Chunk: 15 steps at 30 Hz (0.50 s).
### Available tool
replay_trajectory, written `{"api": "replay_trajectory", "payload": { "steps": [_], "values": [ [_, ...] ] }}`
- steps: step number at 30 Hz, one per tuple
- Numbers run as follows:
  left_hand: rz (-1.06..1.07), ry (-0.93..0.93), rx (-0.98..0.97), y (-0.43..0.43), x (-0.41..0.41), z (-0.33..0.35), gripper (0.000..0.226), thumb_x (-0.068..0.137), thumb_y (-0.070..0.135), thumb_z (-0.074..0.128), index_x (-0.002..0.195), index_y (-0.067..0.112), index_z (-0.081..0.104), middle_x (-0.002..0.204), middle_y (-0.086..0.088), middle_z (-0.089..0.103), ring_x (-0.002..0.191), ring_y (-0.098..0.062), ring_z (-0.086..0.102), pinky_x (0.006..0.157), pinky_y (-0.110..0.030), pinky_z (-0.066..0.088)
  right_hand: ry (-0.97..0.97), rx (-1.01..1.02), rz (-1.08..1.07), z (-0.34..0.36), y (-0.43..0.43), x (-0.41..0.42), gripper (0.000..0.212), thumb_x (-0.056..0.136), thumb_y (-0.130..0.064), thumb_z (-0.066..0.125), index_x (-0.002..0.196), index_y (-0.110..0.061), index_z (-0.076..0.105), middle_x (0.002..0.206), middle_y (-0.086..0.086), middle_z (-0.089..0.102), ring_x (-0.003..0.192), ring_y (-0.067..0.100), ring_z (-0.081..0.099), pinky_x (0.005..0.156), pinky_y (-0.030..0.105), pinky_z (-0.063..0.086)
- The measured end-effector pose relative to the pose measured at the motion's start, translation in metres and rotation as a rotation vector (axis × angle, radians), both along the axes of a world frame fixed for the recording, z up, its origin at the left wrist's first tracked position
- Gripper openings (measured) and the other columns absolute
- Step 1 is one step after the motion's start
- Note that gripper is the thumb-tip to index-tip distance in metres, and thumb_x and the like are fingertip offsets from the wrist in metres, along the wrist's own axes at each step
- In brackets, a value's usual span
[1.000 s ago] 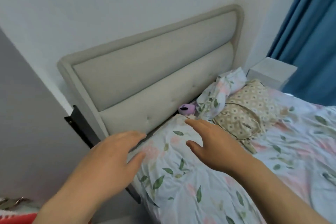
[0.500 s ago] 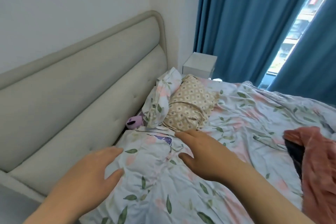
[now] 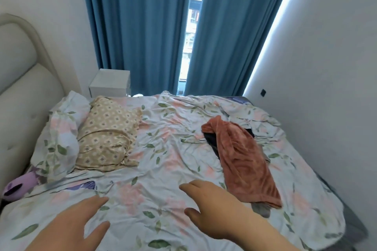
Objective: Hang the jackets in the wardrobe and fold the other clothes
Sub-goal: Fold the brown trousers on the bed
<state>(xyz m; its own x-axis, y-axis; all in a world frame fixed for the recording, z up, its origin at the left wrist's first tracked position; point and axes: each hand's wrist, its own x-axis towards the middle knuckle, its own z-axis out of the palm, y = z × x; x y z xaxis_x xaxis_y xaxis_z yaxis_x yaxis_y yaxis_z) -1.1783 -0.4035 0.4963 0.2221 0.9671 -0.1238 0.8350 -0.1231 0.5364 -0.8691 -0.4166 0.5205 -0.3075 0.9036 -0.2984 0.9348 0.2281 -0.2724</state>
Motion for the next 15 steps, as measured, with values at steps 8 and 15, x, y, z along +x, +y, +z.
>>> {"api": "replay_trajectory", "payload": {
  "steps": [8, 15],
  "values": [
    [-0.170, 0.031, -0.020, 0.016, 0.094, 0.006, 0.065, 0.093, 0.054, 0.054, 0.145, 0.054, 0.015, 0.141, 0.032, 0.032, 0.137, 0.000, 0.038, 0.102, -0.018, 0.037, 0.042, 0.060, -0.234, 0.001, -0.044, 0.100, 0.058, 0.101, -0.046, 0.046, 0.154, -0.032, 0.026, 0.153, -0.007, 0.036, 0.139, 0.019, 0.036, 0.109, 0.039, 0.038],
    [-0.299, 0.054, 0.058, 0.028, 0.229, 0.007, 0.065, 0.092, 0.055, 0.054, 0.139, 0.061, 0.010, 0.152, 0.028, 0.030, 0.138, -0.002, 0.038, 0.098, -0.020, 0.038, 0.113, 0.092, -0.364, -0.017, -0.075, 0.229, 0.056, 0.099, -0.043, 0.049, 0.151, -0.033, 0.031, 0.147, -0.009, 0.042, 0.134, 0.015, 0.041, 0.107, 0.035, 0.040]
  ]
}}
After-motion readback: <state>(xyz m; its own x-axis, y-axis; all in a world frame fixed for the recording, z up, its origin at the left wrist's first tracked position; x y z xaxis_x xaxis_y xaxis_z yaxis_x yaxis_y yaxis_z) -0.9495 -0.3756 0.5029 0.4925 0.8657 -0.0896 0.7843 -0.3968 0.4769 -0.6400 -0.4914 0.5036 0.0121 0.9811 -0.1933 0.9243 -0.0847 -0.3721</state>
